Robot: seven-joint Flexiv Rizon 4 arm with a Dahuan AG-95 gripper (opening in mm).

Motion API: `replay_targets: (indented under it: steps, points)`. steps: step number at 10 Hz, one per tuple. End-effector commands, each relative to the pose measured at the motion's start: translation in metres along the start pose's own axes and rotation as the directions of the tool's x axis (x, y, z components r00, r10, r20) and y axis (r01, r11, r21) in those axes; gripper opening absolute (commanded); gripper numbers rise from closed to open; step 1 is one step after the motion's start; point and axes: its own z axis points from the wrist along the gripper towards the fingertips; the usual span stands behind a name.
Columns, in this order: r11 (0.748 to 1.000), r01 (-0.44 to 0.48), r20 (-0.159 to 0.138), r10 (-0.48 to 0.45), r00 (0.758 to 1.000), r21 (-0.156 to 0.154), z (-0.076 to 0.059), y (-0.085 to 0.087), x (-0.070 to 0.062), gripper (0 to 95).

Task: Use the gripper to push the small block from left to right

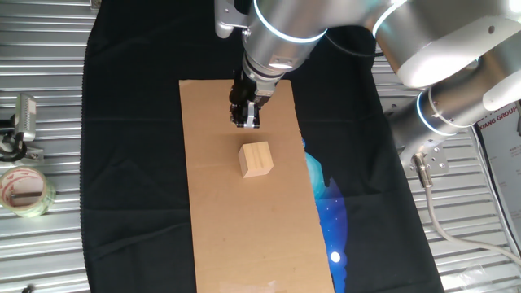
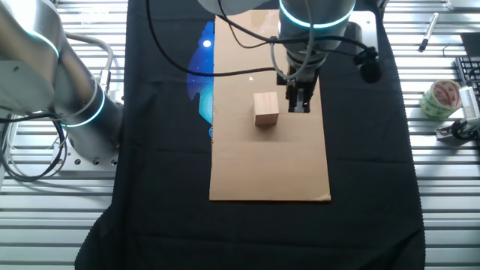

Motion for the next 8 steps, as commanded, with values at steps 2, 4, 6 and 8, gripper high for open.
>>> replay_targets:
  steps: [2, 4, 6, 8]
  points:
    - [1.000, 0.001, 0.003, -0.001, 1.000, 0.002, 0.003, 0.000, 0.007, 0.0]
    - [1.000, 0.003, 0.004, -0.003, 1.000, 0.003, 0.006, 0.000, 0.014, 0.0]
    - [1.000, -0.001, 0.012, 0.001, 1.000, 0.000, 0.011, 0.001, 0.020, 0.0]
    - [1.000, -0.006, 0.014, 0.006, 1.000, -0.003, 0.013, 0.002, 0.025, 0.0]
